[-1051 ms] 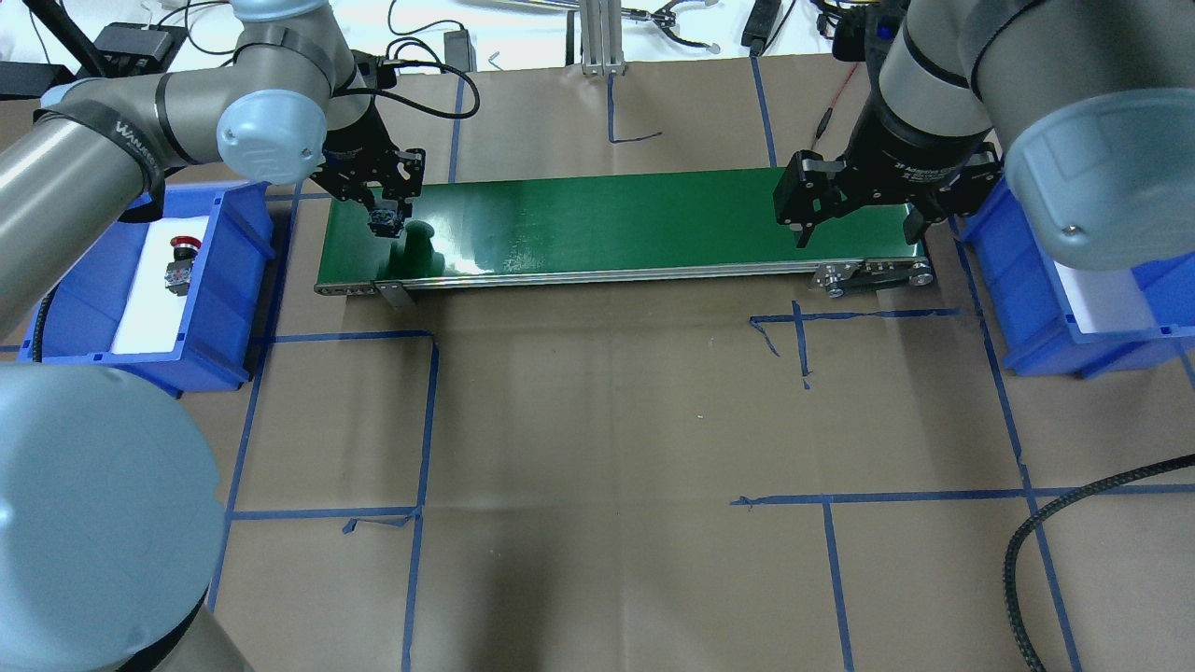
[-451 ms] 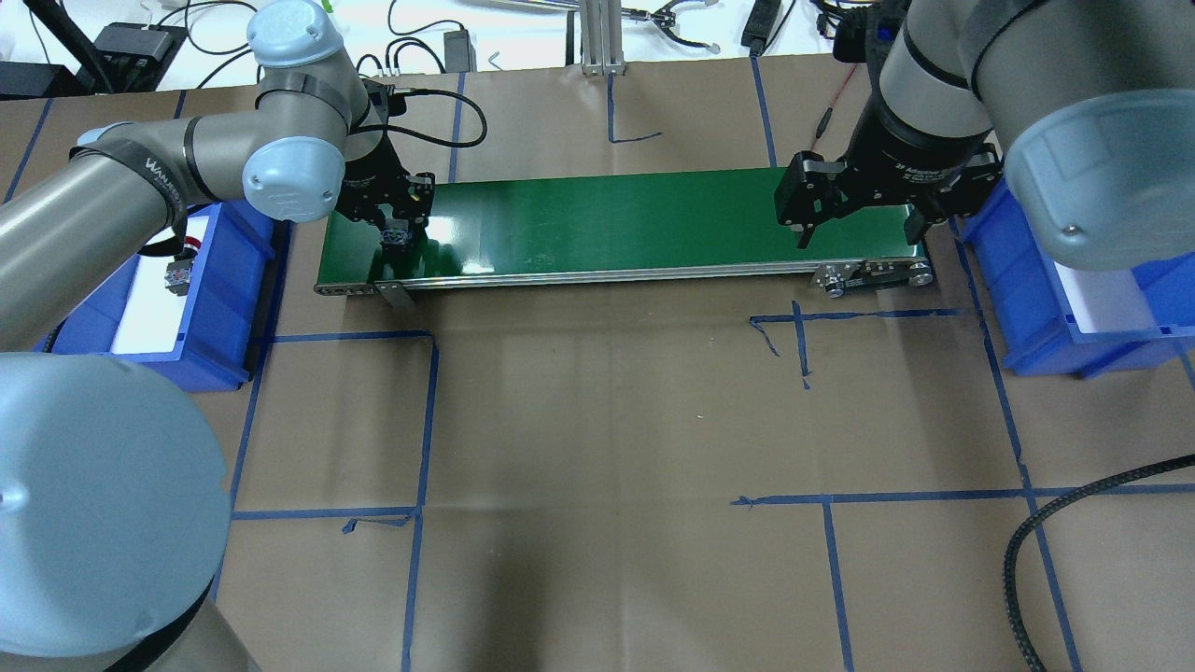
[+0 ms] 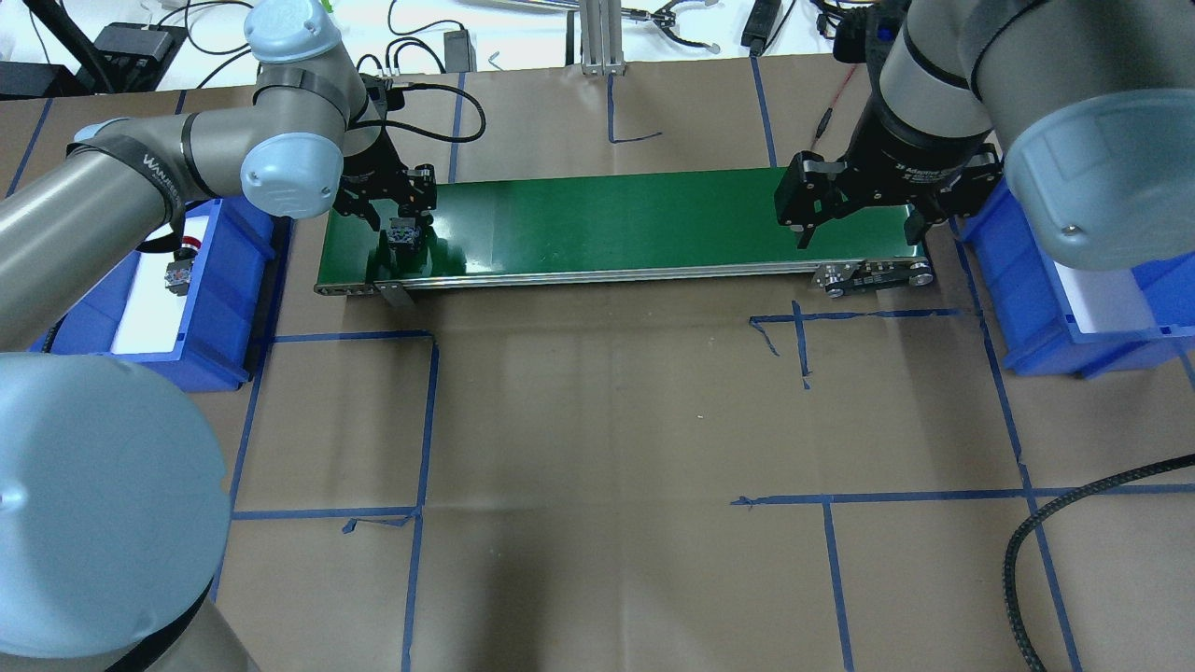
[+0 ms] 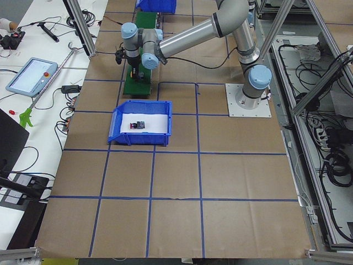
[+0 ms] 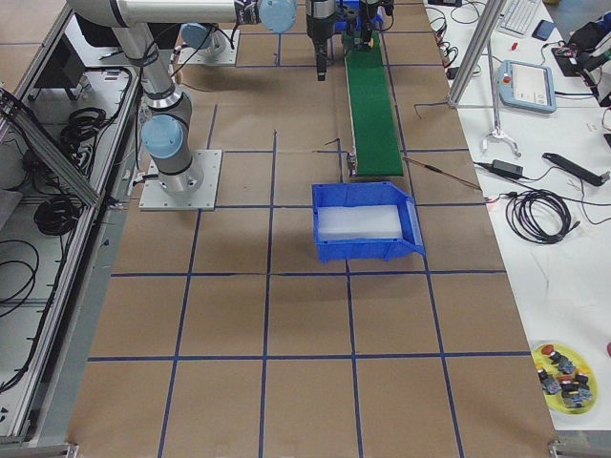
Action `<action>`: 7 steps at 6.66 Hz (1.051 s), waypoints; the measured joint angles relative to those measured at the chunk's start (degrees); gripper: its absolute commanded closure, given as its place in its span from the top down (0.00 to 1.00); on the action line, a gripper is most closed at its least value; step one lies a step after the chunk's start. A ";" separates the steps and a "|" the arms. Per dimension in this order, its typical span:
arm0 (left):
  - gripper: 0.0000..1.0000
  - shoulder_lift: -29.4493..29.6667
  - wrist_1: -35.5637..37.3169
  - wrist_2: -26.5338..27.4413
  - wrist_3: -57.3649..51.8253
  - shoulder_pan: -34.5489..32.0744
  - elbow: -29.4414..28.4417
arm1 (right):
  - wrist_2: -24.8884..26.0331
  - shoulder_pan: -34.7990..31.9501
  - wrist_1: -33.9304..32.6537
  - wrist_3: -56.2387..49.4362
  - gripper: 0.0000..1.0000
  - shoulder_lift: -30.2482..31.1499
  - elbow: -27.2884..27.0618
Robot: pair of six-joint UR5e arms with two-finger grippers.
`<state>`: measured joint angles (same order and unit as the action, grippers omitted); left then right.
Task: Transport two buttons from left to right
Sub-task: 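Open the left gripper to release the yellow button and raise it, then move the left gripper back over the bin while the belt carries the button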
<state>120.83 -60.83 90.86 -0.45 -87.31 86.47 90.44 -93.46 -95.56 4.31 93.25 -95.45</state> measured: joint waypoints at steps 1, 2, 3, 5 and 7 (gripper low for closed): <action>1.00 -0.58 -0.26 0.16 0.01 0.04 -0.54 | 0.00 0.02 -0.04 0.00 1.00 0.00 0.00; 1.00 -2.04 -0.77 0.31 0.01 0.14 -0.86 | 0.00 0.01 -0.04 0.00 1.00 0.00 0.00; 1.00 -4.43 -2.30 0.38 -0.01 0.33 -1.00 | 0.00 -0.02 -0.03 0.00 1.00 0.00 0.00; 1.00 -10.68 -8.61 0.33 -0.17 1.01 -1.81 | -0.02 -0.04 -0.02 0.00 1.00 0.00 0.02; 1.00 -13.87 -15.40 0.13 -0.47 1.48 -4.54 | -0.06 -0.02 -0.12 0.00 1.00 0.00 0.16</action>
<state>106.96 -76.23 90.99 -0.92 -85.84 81.93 90.38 -93.48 -95.68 4.31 93.25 -95.28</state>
